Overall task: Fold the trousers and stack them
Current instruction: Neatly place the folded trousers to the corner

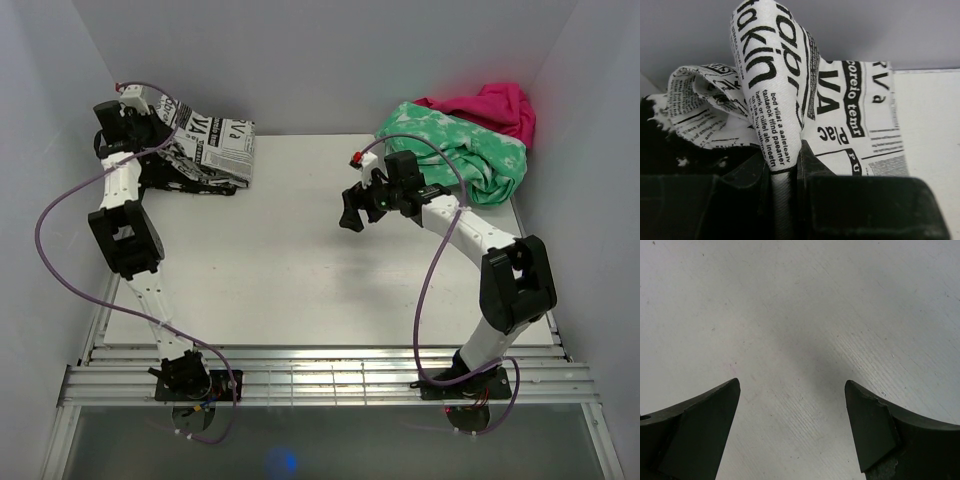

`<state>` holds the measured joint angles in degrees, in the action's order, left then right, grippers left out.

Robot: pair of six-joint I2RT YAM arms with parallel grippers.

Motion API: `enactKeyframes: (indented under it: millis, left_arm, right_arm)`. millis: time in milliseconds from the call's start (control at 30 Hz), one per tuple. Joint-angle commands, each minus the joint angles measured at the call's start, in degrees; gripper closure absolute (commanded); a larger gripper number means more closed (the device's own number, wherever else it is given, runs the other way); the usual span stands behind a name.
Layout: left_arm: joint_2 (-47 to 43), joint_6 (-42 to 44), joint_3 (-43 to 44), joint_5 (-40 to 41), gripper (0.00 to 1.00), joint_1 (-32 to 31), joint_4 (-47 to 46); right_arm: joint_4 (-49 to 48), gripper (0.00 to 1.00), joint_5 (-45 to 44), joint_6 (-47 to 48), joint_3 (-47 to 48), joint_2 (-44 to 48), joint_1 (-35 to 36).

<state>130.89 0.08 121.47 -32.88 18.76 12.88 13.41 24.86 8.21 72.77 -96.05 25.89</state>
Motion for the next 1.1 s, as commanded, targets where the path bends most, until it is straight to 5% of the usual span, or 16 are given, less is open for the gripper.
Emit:
enactKeyframes:
  millis: [0,533,1067]
  left_arm:
    - [-1.61,6.94,0.97,8.08,1.00,-0.13,-2.60]
    - [7.62,15.04,4.04,28.13,1.00,0.66,-8.75]
    - [9.28,17.67,2.35,29.37,1.00,1.19,-17.55]
  right_arm:
    - [0.30,0.10,1.68,0.67,2.72,-0.80,-0.14]
    - [0.92,0.10,2.12,0.67,2.29,-2.74,-0.05]
    - [1.71,0.10,2.03,0.84,2.37,-3.44,0.39]
